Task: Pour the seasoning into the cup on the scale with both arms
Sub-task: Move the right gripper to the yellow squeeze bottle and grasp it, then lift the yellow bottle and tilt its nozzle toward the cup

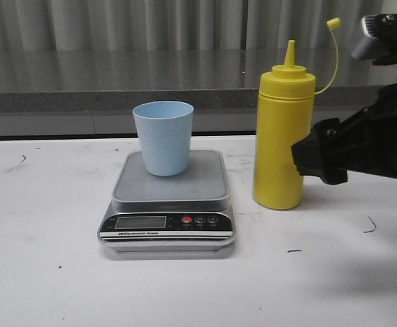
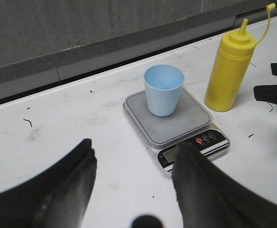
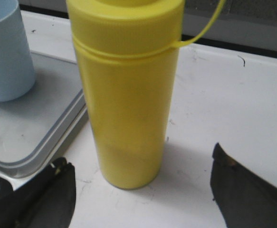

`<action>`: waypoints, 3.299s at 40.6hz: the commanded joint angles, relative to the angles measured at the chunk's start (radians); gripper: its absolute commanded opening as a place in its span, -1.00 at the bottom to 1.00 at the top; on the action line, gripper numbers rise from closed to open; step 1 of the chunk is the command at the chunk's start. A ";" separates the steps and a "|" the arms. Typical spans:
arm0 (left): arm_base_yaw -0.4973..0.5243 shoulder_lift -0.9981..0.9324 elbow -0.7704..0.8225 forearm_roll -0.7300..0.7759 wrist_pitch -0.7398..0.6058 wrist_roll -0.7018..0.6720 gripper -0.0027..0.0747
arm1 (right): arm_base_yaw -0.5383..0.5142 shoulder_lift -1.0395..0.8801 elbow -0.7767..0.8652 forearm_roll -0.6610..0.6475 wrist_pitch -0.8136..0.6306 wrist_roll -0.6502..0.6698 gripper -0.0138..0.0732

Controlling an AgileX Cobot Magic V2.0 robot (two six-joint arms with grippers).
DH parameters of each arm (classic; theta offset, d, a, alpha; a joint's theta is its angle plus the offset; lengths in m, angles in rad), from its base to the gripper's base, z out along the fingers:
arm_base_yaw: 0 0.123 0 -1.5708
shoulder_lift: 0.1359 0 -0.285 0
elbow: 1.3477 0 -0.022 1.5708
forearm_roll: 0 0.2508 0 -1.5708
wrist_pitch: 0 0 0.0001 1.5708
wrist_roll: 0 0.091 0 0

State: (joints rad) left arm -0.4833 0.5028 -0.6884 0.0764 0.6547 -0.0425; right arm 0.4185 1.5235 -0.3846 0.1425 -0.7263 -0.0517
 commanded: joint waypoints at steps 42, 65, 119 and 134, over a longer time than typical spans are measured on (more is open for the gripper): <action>-0.007 0.004 -0.024 -0.005 -0.085 0.000 0.02 | 0.001 0.292 -0.189 -0.052 -0.504 0.040 0.70; -0.007 0.004 -0.024 -0.005 -0.085 0.000 0.02 | 0.001 0.391 -0.258 -0.026 -0.485 0.040 0.68; -0.007 0.004 -0.024 -0.005 -0.085 0.000 0.02 | -0.001 0.029 -0.689 -0.023 0.708 -0.794 0.12; -0.007 0.004 -0.024 -0.005 -0.085 0.000 0.02 | -0.001 0.047 -0.873 -0.113 0.923 -0.799 0.12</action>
State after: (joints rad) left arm -0.4833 0.5028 -0.6884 0.0764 0.6547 -0.0425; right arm 0.4209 1.6088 -1.1859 0.0605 0.2331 -0.8359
